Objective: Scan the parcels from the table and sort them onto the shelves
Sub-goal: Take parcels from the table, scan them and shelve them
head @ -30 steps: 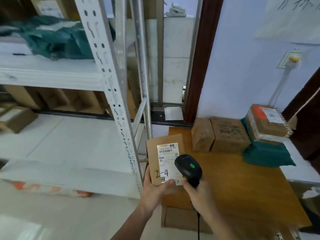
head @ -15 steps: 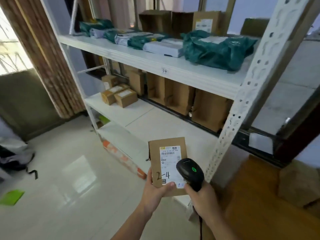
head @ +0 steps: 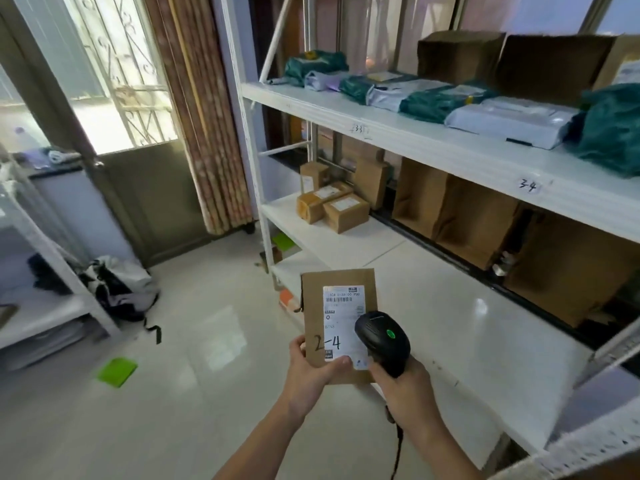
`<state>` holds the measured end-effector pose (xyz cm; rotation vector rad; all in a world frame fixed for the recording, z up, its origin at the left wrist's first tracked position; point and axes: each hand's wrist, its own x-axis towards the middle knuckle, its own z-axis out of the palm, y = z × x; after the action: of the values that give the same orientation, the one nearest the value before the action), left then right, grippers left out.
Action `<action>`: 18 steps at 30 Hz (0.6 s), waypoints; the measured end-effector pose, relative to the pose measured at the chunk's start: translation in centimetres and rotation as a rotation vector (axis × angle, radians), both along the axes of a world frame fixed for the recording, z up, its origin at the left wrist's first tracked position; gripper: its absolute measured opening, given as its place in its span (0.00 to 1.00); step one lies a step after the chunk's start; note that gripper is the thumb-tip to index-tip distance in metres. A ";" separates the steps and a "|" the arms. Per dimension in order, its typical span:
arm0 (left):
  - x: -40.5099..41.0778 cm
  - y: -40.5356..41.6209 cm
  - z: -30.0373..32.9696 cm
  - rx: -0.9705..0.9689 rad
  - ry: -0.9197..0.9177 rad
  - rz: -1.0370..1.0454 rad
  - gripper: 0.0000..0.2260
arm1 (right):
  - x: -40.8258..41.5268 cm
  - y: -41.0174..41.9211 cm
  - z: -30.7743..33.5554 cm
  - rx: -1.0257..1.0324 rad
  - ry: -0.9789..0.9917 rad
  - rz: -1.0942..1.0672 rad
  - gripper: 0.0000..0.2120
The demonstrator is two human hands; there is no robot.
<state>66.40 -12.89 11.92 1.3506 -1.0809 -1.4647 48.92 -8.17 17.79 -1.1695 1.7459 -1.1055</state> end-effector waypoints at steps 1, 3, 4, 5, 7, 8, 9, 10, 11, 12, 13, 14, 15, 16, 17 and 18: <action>0.6 -1.3 -0.1 0.001 -0.005 -0.001 0.46 | 0.6 -1.2 -0.1 0.002 0.007 -0.006 0.10; 1.6 -4.0 -0.3 0.002 -0.010 -0.011 0.45 | 1.7 -3.9 -0.2 0.003 0.012 -0.020 0.10; 2.0 -5.4 -0.6 0.004 -0.011 -0.017 0.44 | 2.1 -5.2 -0.3 0.006 0.017 -0.024 0.10; 2.4 -6.8 -0.9 0.005 -0.014 -0.018 0.44 | 2.5 -6.6 -0.5 0.013 0.017 -0.028 0.10; 3.1 -9.6 -1.4 0.009 -0.020 -0.016 0.43 | 3.2 -9.3 -0.9 0.024 0.015 -0.033 0.11; 3.4 -11.1 -1.8 0.013 -0.022 -0.019 0.43 | 3.5 -10.8 -1.3 0.035 0.009 -0.040 0.11; 3.7 -12.9 -2.2 0.017 -0.025 -0.023 0.41 | 3.9 -12.6 -1.7 0.041 0.004 -0.048 0.12; 4.0 -14.5 -2.5 0.021 -0.024 -0.024 0.40 | 4.1 -14.3 -2.0 0.046 0.004 -0.049 0.12; 4.3 -16.2 -2.6 0.023 -0.019 -0.020 0.39 | 4.4 -16.0 -2.0 0.051 0.003 -0.049 0.12; 4.6 -17.9 -2.7 0.027 -0.016 -0.012 0.39 | 4.7 -17.7 -2.0 0.064 0.001 -0.046 0.10; 4.9 -19.7 -2.8 0.032 -0.012 -0.014 0.40 | 4.9 -19.4 -2.0 0.077 -0.003 -0.042 0.09; 5.1 -21.3 -2.9 0.038 -0.011 -0.021 0.40 | 5.1 -21.0 -2.2 0.090 -0.007 -0.037 0.09; 5.3 -22.8 -2.9 0.045 -0.009 -0.032 0.40 | 5.2 -22.3 -2.2 0.099 -0.011 -0.035 0.09; 5.4 -24.3 -2.9 0.043 -0.001 -0.040 0.39 | 5.3 -23.6 -2.1 0.107 -0.011 -0.030 0.09; 5.5 -26.0 -3.2 0.041 0.004 -0.050 0.38 | 5.5 -25.0 -1.9 0.113 -0.015 -0.030 0.09; 5.6 -27.5 -3.3 0.039 0.002 -0.063 0.38 | 5.7 -26.3 -1.8 0.129 -0.023 -0.030 0.09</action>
<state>72.04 -40.41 8.60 1.3526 -1.1077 -1.5399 54.59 -34.46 15.95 -1.0515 1.7943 -1.0043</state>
